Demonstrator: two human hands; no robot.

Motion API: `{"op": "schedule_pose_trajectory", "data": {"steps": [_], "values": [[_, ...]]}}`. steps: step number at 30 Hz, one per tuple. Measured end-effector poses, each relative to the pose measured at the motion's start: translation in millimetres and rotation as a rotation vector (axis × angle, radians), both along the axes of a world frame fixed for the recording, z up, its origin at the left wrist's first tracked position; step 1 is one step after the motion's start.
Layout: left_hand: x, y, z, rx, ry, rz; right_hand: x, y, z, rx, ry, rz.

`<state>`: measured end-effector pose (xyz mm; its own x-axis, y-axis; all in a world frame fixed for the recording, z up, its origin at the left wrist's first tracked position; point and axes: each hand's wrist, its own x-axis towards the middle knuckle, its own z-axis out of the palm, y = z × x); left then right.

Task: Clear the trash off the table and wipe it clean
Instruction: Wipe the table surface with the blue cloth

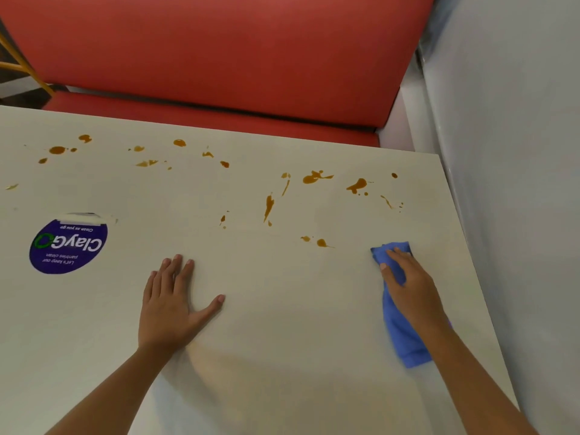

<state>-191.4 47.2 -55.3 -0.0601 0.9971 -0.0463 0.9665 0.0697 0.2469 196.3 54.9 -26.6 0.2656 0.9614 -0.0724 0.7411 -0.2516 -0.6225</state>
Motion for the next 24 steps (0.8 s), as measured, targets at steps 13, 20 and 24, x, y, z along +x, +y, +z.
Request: {"op": "schedule_pose_trajectory", "data": {"steps": [13,20,24], "values": [[1.8,0.0,0.4,0.014,-0.003,0.003,-43.3,10.6,-28.4,-0.002,-0.239,-0.236],[2.3,-0.1,1.3,-0.001,0.01,0.007,-86.2,1.1,-29.8,0.114,-0.282,0.125],[3.8,0.0,2.9,-0.002,0.0,0.011,-32.3,-12.0,-26.1,0.134,-0.152,0.398]]}}
